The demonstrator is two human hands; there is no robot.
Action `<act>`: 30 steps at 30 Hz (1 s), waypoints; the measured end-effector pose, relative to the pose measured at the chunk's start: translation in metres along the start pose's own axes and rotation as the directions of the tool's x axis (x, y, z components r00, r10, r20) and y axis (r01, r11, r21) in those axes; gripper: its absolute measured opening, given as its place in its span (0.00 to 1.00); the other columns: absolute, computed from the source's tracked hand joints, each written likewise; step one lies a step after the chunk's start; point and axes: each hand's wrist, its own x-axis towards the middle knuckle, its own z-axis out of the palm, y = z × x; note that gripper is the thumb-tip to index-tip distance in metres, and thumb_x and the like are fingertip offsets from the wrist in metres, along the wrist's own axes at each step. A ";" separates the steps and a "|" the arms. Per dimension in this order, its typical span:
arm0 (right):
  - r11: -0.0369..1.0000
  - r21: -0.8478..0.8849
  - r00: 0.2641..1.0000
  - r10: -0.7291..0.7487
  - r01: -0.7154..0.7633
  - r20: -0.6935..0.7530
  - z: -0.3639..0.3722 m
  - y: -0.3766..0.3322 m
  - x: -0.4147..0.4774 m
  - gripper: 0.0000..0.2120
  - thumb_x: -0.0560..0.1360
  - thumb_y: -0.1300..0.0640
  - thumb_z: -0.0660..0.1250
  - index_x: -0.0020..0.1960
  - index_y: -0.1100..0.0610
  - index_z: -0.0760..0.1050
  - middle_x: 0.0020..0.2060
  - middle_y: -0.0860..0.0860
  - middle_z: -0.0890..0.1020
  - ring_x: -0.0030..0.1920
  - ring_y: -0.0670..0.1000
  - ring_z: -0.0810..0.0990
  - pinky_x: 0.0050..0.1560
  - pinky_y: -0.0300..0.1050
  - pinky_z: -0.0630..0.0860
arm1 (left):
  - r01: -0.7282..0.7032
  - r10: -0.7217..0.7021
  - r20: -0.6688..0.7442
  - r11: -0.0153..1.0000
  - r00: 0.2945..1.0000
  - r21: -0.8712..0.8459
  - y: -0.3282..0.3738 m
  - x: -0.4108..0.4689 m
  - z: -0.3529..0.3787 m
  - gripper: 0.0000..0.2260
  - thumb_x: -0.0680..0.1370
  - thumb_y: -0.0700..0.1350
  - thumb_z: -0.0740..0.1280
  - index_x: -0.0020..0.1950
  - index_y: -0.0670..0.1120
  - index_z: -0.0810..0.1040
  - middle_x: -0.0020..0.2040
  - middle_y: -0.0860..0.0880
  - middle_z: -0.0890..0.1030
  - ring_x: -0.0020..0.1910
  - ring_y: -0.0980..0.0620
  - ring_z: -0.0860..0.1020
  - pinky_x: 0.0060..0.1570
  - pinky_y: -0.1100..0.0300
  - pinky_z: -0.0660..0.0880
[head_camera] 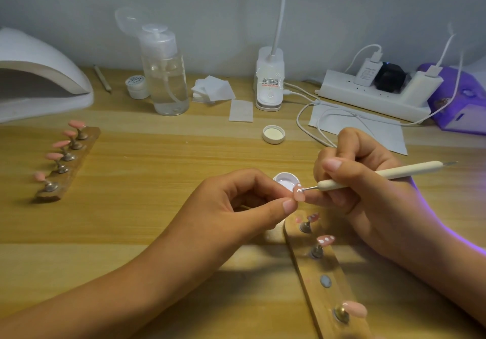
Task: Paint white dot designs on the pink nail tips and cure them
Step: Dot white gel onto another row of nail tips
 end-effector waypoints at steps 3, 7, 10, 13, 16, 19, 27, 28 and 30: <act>1.000 0.005 1.000 -0.003 0.003 0.002 0.000 0.000 0.000 0.08 0.68 0.60 0.68 0.32 0.54 0.71 0.26 0.51 0.72 0.27 0.44 0.72 0.35 0.40 0.80 | -0.004 0.004 0.003 1.000 1.000 0.002 0.000 0.000 0.000 0.04 0.69 0.47 0.73 0.42 0.51 0.84 0.37 0.54 0.83 0.35 0.61 0.77 0.37 0.70 0.73; 1.000 0.008 1.000 0.008 -0.008 0.015 -0.002 0.002 0.000 0.09 0.68 0.60 0.69 0.32 0.54 0.71 0.26 0.51 0.71 0.27 0.45 0.72 0.36 0.41 0.80 | -0.012 0.012 0.002 1.000 1.000 0.009 -0.001 0.000 -0.001 0.03 0.69 0.47 0.73 0.42 0.51 0.84 0.37 0.54 0.83 0.35 0.60 0.77 0.37 0.70 0.73; 1.000 0.014 0.998 -0.028 0.028 0.053 -0.006 0.002 0.001 0.12 0.70 0.55 0.74 0.35 0.54 0.71 0.28 0.49 0.73 0.29 0.43 0.75 0.39 0.42 0.81 | -0.019 0.019 0.013 1.000 1.000 0.012 -0.001 0.000 0.000 0.03 0.70 0.47 0.73 0.42 0.51 0.84 0.38 0.55 0.83 0.36 0.60 0.77 0.38 0.70 0.73; 0.992 -0.081 0.995 -0.097 0.096 -0.006 -0.010 0.003 0.004 0.11 0.69 0.46 0.73 0.40 0.50 0.74 0.28 0.47 0.72 0.29 0.43 0.72 0.47 0.46 0.80 | -0.022 0.022 0.015 1.000 1.000 -0.013 0.001 -0.001 0.000 0.03 0.70 0.46 0.73 0.42 0.52 0.84 0.38 0.56 0.84 0.36 0.61 0.78 0.38 0.71 0.73; 0.959 -0.243 0.983 -0.167 0.144 -0.077 -0.017 0.003 0.007 0.08 0.68 0.47 0.74 0.44 0.47 0.79 0.37 0.46 0.80 0.40 0.43 0.79 0.54 0.46 0.79 | -0.026 0.025 -0.015 0.998 1.000 -0.057 0.003 0.000 0.001 0.03 0.70 0.46 0.72 0.42 0.52 0.84 0.38 0.56 0.83 0.36 0.62 0.78 0.38 0.71 0.73; 0.839 -0.518 0.970 -0.232 0.165 -0.067 -0.018 0.002 0.005 0.06 0.73 0.51 0.71 0.49 0.48 0.82 0.45 0.44 0.84 0.46 0.42 0.81 0.50 0.36 0.78 | -0.030 0.023 -0.063 0.992 0.998 -0.120 0.004 0.000 0.001 0.04 0.70 0.45 0.70 0.42 0.52 0.84 0.36 0.57 0.82 0.35 0.63 0.77 0.37 0.71 0.74; 0.566 -0.781 0.951 -0.285 0.265 0.117 -0.012 0.010 0.001 0.06 0.75 0.52 0.68 0.49 0.53 0.79 0.41 0.45 0.80 0.38 0.48 0.73 0.39 0.39 0.72 | -0.028 0.014 -0.123 0.993 0.992 -0.116 0.002 0.002 -0.002 0.05 0.71 0.46 0.69 0.43 0.55 0.84 0.39 0.57 0.83 0.38 0.63 0.79 0.39 0.71 0.74; 0.552 -0.787 0.950 -0.280 0.275 0.136 -0.011 0.010 0.002 0.06 0.75 0.51 0.69 0.49 0.53 0.79 0.41 0.44 0.80 0.37 0.48 0.73 0.39 0.37 0.71 | -0.028 0.015 -0.120 0.994 0.993 -0.110 0.001 0.002 -0.002 0.05 0.71 0.46 0.69 0.43 0.55 0.84 0.39 0.57 0.82 0.38 0.63 0.79 0.40 0.71 0.74; 0.534 -0.796 0.951 -0.264 0.284 0.162 -0.011 0.010 0.003 0.07 0.76 0.50 0.67 0.49 0.53 0.79 0.41 0.45 0.80 0.37 0.49 0.73 0.39 0.37 0.70 | -0.029 0.018 -0.111 0.995 0.994 -0.100 0.001 0.002 -0.003 0.05 0.72 0.47 0.69 0.44 0.55 0.84 0.39 0.58 0.82 0.38 0.63 0.79 0.40 0.71 0.74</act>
